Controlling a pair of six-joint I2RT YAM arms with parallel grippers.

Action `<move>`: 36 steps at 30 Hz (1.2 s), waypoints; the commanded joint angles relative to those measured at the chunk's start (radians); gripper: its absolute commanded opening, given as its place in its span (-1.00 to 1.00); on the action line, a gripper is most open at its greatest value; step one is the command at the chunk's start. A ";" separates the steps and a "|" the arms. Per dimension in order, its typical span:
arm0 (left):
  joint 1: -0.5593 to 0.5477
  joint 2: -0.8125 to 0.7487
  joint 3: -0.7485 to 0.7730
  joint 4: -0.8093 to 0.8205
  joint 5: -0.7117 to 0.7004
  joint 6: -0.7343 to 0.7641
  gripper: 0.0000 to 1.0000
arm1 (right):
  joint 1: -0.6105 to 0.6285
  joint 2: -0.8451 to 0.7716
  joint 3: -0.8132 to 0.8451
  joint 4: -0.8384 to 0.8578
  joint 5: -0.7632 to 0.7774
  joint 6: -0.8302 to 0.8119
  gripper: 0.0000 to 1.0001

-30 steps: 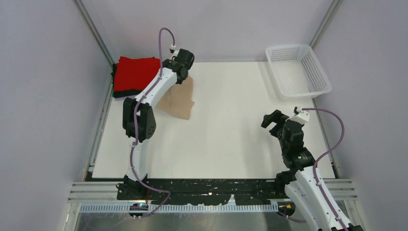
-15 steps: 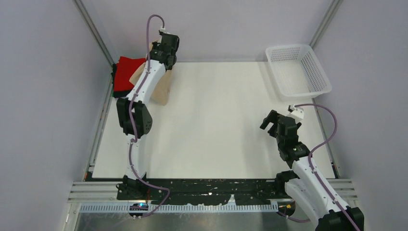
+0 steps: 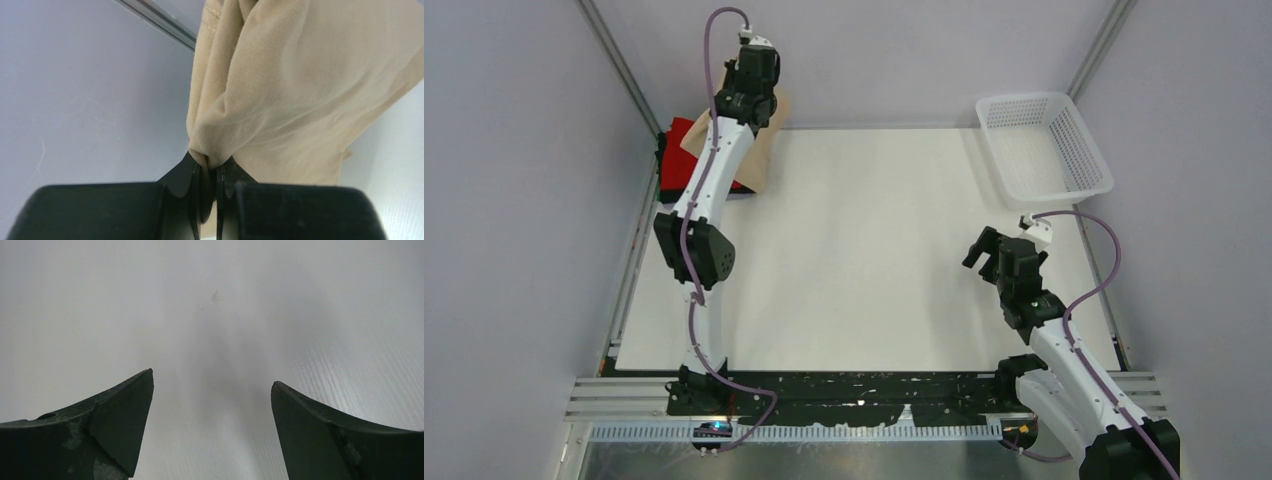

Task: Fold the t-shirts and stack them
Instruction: Put the neatly folded tshirt into the corner of the board with the left arm

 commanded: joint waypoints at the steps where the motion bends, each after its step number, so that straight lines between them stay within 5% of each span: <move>1: 0.039 -0.069 0.060 0.089 0.001 0.004 -1.00 | 0.000 -0.006 0.045 0.030 0.015 -0.013 0.91; 12: 0.181 0.055 0.076 0.083 0.195 -0.099 -1.00 | 0.000 0.021 0.056 0.015 0.041 -0.014 0.91; 21: 0.270 0.186 0.117 0.154 0.188 -0.095 -0.98 | 0.000 0.063 0.064 0.005 0.068 -0.016 0.91; 23: 0.299 0.201 0.116 0.178 0.145 -0.095 -0.66 | 0.000 0.072 0.070 -0.001 0.069 -0.021 0.91; 26: 0.318 0.216 0.118 0.253 0.059 -0.074 0.72 | 0.000 0.081 0.087 -0.028 0.085 -0.027 0.91; 27: 0.321 0.216 0.128 0.262 0.035 -0.073 0.96 | 0.000 0.082 0.089 -0.039 0.090 -0.028 0.91; 30: 0.325 0.165 0.135 0.238 0.061 -0.135 0.99 | 0.000 0.072 0.095 -0.056 0.092 -0.028 0.91; 36: 0.323 -0.065 -0.024 0.151 0.327 -0.338 0.99 | 0.000 0.027 0.073 -0.035 0.046 -0.022 0.91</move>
